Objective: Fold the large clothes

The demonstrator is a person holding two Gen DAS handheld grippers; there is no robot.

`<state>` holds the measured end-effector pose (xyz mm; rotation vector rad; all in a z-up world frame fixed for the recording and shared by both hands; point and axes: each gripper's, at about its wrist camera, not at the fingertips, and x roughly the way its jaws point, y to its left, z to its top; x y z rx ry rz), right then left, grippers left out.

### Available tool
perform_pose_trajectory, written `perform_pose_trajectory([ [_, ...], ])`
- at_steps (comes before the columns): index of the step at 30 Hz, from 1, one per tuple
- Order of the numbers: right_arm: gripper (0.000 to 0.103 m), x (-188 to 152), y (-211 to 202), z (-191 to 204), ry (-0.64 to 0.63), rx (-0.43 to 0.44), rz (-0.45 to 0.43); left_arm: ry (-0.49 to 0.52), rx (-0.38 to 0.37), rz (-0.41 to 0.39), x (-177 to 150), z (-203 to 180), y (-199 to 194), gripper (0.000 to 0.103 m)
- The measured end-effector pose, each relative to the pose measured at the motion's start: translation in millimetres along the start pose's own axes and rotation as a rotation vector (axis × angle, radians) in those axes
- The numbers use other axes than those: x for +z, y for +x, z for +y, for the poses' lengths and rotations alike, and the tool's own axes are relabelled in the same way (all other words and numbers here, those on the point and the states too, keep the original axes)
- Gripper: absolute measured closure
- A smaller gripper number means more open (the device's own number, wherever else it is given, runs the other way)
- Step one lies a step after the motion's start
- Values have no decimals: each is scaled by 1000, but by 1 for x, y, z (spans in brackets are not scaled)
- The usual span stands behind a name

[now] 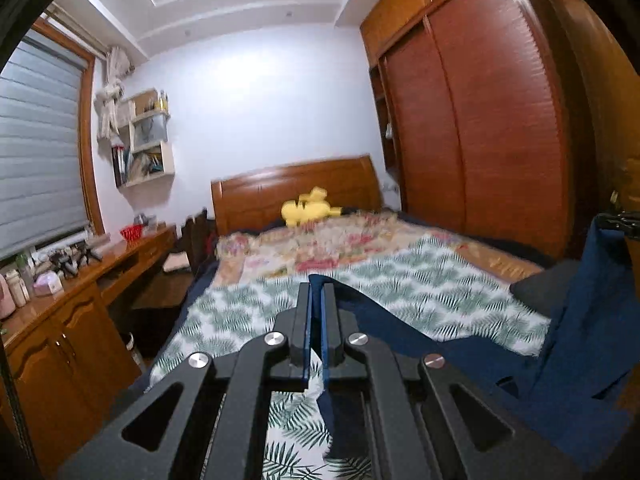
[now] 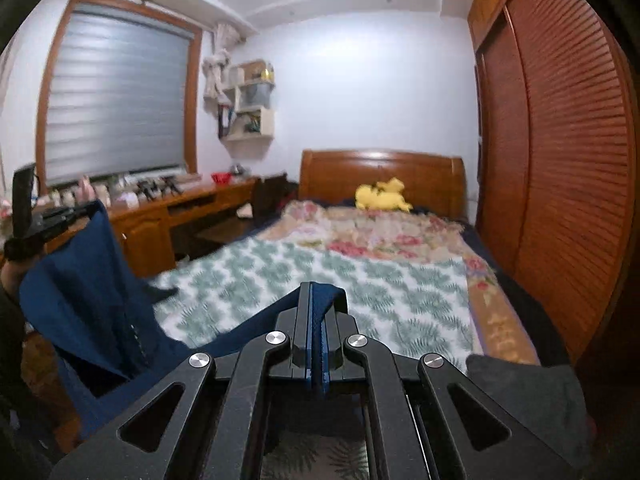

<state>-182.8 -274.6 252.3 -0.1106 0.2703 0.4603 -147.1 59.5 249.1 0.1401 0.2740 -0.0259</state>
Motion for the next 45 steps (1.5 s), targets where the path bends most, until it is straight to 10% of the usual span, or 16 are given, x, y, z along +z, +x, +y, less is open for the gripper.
perform_pose_trajectory([
  [17, 102, -97, 220, -64, 38, -154, 287, -86, -60, 246, -87, -14, 191, 103],
  [21, 98, -119, 235, -57, 1, -189, 334, -114, -96, 269, -106, -17, 202, 100],
  [25, 42, -130, 234, -49, -17, -230, 329, -134, -121, 251, -117, -21, 195, 94],
  [35, 41, -140, 237, 5, -64, -95, 363, -144, -211, 259, -149, -31, 189, 83],
  [45, 42, -161, 300, 10, -149, -138, 511, -144, -219, 307, -177, -22, 190, 83],
])
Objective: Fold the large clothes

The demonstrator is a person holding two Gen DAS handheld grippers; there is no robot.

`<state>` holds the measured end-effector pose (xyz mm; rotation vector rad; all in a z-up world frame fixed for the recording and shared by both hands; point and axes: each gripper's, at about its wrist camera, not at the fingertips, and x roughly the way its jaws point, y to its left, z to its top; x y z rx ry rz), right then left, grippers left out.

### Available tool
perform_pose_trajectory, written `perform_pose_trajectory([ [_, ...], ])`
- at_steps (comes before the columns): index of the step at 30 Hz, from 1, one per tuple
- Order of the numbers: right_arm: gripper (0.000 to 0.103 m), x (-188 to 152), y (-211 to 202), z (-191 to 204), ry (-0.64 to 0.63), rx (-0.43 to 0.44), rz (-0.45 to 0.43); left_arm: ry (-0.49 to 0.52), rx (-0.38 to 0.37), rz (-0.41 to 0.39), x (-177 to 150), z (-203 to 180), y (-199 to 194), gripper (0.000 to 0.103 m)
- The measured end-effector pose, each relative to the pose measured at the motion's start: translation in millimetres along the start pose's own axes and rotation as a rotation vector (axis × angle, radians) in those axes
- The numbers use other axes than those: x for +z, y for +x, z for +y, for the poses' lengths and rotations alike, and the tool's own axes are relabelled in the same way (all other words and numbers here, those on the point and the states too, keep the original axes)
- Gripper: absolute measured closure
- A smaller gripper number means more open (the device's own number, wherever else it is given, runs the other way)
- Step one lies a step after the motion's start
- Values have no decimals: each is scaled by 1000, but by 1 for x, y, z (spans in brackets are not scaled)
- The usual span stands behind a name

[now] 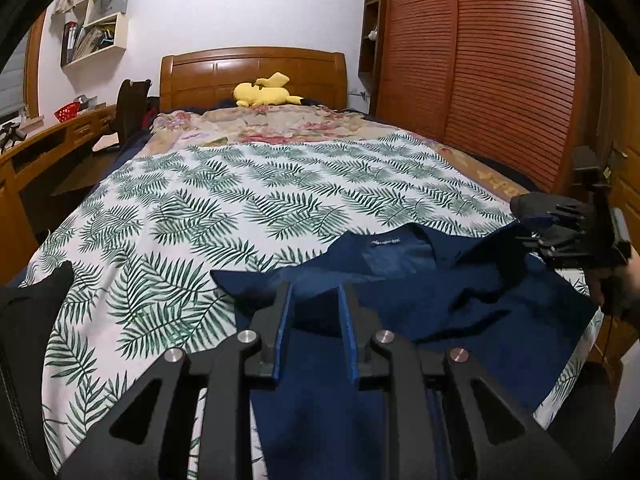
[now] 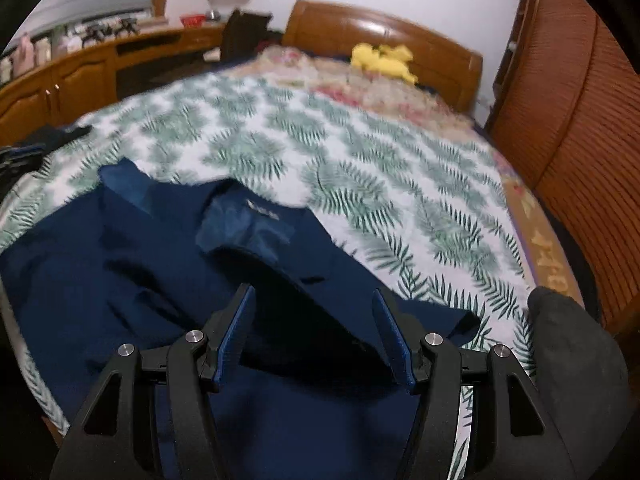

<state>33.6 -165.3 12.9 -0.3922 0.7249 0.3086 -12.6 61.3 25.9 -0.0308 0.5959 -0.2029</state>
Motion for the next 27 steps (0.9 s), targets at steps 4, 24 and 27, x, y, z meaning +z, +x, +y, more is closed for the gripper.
perform_pose_trajectory([
  [4, 102, 8, 29, -9, -24, 14, 97, -4, 6, 0, -4, 7, -3, 83],
  [24, 46, 117, 82, 35, -49, -74, -26, -44, 27, 10, -10, 38, -5, 83],
  [27, 46, 120, 78, 45, -48, -28, -39, -42, 30, 10, -11, 38, -5, 83],
])
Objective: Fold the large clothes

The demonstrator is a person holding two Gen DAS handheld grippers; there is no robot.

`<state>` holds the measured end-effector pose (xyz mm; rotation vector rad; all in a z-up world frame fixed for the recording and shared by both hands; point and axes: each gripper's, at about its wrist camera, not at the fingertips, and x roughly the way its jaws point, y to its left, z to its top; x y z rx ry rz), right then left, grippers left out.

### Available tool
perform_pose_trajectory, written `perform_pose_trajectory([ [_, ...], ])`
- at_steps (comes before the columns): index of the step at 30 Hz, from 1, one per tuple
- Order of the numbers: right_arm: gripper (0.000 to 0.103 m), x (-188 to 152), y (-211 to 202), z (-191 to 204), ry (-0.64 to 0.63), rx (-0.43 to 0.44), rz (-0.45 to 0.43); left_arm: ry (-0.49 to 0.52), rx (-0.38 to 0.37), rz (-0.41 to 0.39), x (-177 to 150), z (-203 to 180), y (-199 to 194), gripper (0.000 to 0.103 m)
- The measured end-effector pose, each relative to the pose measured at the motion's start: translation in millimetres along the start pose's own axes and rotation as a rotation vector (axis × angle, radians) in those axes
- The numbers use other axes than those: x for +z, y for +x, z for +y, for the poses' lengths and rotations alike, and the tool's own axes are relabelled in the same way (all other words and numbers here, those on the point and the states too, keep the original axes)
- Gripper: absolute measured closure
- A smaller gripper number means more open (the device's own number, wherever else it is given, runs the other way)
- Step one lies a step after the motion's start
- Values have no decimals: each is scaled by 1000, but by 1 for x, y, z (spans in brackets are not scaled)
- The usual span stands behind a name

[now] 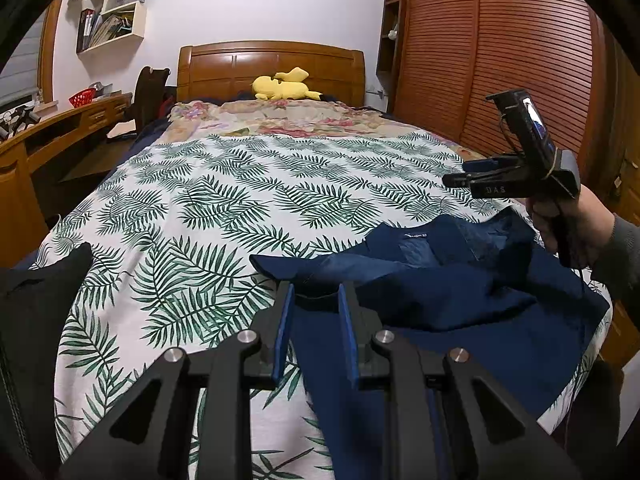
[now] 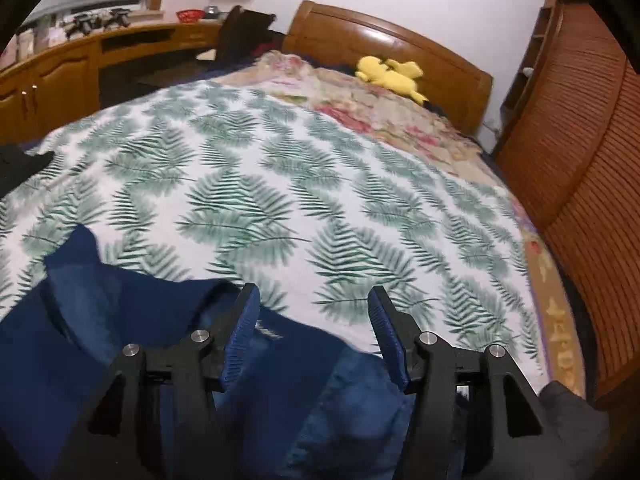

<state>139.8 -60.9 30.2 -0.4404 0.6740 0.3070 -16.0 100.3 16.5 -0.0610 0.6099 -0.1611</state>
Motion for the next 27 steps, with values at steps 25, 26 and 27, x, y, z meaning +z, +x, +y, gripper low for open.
perform_pose_trajectory([
  [25, 49, -42, 46, 119, -43, 394, 218, -9, 17, 18, -6, 12, 4, 83],
  [26, 49, -44, 48, 120, -41, 403, 226, -7, 17, 19, -6, 12, 5, 83],
  [27, 49, -45, 50, 120, -41, 415, 234, -6, 18, 21, -6, 12, 5, 83],
])
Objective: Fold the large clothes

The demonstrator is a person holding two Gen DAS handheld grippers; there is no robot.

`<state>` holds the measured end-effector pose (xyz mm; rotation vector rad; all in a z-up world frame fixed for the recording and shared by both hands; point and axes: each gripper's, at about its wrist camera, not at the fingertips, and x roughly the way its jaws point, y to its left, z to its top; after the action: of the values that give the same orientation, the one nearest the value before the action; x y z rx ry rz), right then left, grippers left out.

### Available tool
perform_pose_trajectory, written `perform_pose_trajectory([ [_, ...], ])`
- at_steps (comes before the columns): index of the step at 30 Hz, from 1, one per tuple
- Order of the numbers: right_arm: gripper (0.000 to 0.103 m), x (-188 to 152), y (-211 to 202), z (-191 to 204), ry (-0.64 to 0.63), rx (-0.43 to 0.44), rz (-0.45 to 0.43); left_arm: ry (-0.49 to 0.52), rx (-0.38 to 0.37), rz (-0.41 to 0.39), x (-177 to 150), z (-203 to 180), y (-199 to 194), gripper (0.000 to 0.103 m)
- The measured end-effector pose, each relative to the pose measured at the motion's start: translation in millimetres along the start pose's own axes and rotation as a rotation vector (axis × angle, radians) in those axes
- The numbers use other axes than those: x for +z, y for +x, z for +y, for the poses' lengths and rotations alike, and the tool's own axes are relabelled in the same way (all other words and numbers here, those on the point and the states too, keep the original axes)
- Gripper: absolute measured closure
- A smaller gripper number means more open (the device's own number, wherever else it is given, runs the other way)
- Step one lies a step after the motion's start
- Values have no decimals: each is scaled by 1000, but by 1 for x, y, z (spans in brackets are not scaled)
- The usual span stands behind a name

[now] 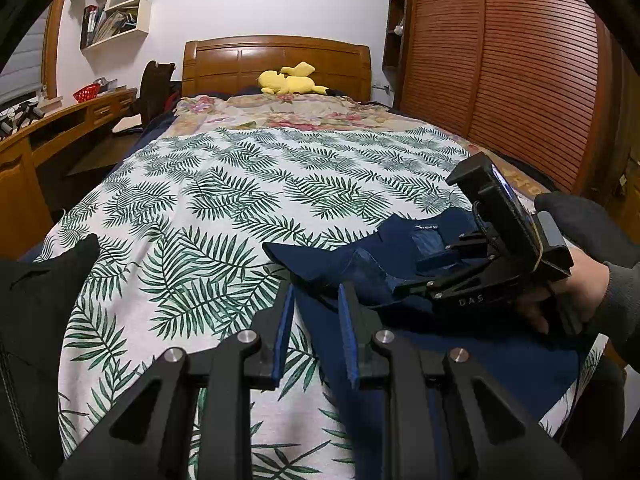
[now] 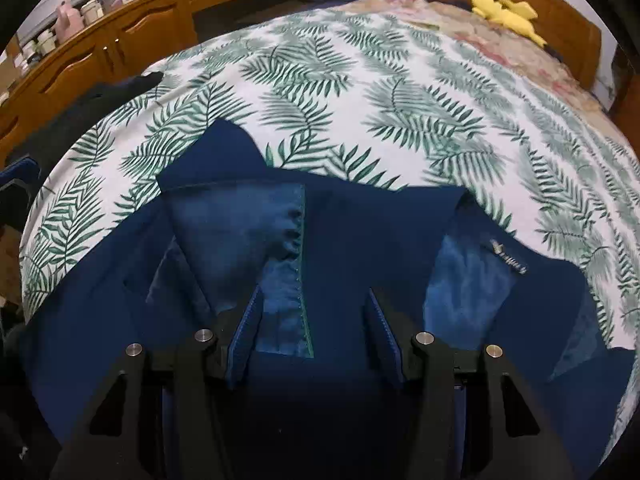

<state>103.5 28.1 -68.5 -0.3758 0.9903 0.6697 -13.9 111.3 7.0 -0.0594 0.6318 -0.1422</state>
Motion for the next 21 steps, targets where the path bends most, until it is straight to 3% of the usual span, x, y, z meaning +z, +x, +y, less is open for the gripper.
perform_pose_trajectory([
  [5, 51, 0, 4, 4, -17, 70, 23, 2, 2, 5, -1, -1, 2, 83],
  [9, 78, 0, 8, 7, -32, 109, 44, 8, 0, 10, -2, -4, 4, 83],
  [10, 93, 0, 8, 6, -32, 110, 43, 10, -1, 12, -2, -4, 5, 83],
  [12, 96, 2, 4, 4, -33, 111, 24, 13, -4, 13, -2, -6, 6, 83],
  [16, 101, 11, -22, -3, -23, -43, -129, 16, -6, 12, -3, -7, 7, 83],
  [18, 101, 19, -40, -16, 29, -166, -219, 16, -7, 12, -3, -8, 7, 83],
  [21, 100, 28, -54, -29, 57, -273, -273, 18, -9, 12, -3, -9, 7, 83],
])
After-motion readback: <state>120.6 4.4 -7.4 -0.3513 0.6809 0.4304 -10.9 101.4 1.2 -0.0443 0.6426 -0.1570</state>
